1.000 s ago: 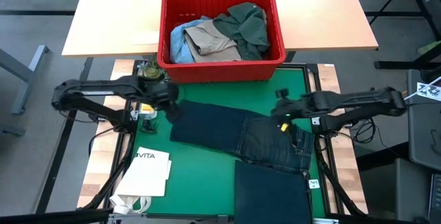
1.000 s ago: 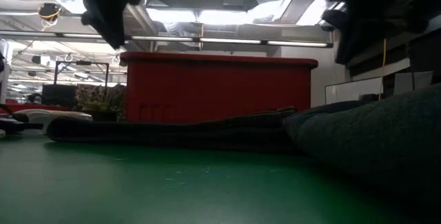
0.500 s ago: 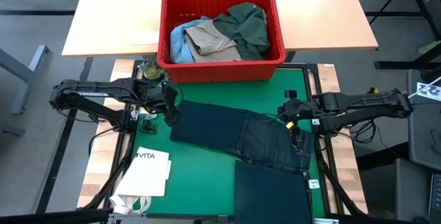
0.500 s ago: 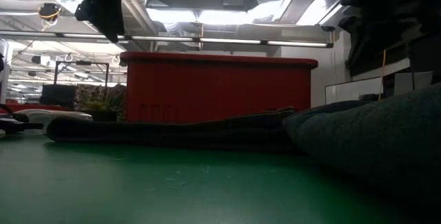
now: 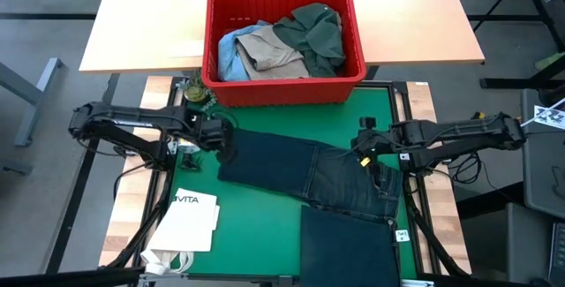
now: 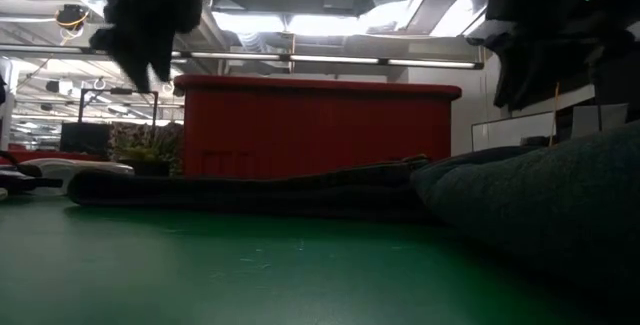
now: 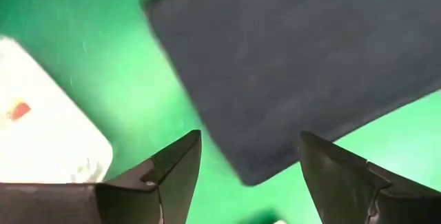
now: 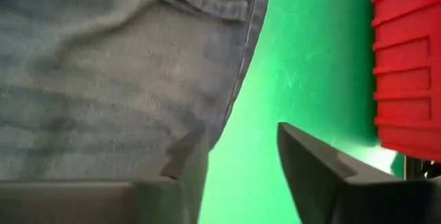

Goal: Fold Laundry from Bin
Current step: Fold the dark blue pants

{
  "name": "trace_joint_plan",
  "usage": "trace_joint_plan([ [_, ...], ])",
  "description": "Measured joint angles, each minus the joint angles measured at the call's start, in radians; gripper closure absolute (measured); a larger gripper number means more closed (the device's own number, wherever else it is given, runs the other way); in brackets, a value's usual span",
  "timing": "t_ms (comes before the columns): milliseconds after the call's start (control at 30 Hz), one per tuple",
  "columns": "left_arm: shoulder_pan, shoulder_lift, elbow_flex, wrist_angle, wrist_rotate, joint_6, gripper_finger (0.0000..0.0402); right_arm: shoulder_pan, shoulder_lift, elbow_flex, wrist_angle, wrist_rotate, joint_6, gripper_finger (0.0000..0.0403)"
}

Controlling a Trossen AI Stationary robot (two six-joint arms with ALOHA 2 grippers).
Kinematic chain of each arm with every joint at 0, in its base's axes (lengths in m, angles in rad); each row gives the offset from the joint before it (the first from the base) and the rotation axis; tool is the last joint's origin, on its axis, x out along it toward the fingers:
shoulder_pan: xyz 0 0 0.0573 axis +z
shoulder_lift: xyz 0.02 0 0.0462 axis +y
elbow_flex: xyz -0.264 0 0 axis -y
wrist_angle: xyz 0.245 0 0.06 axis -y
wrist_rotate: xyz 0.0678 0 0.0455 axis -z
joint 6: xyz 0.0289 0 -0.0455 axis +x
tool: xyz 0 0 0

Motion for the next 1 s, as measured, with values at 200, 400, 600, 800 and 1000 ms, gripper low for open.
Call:
trace_joint_plan([
  [200,0.029,0.0,-0.166,0.095,0.042,-0.054,0.0178,0.0,0.008,0.0,0.006,-0.046,0.0,0.0164],
  [400,0.082,0.0,-0.321,0.32,0.076,-0.065,0.0185,0.0,0.008,0.0,0.005,-0.099,0.001,0.0148],
  [600,0.124,-0.001,-0.434,0.493,0.072,-0.089,0.0185,0.0,0.009,0.0,0.006,-0.122,0.0,0.0149],
  [800,0.151,-0.001,-0.516,0.601,0.072,-0.146,0.0185,0.0,0.009,0.0,0.006,-0.122,0.0,0.015],
  [1000,0.154,-0.004,-0.564,0.694,0.101,-0.188,0.0193,0.0,0.009,0.0,0.007,-0.117,0.0,0.015],
])
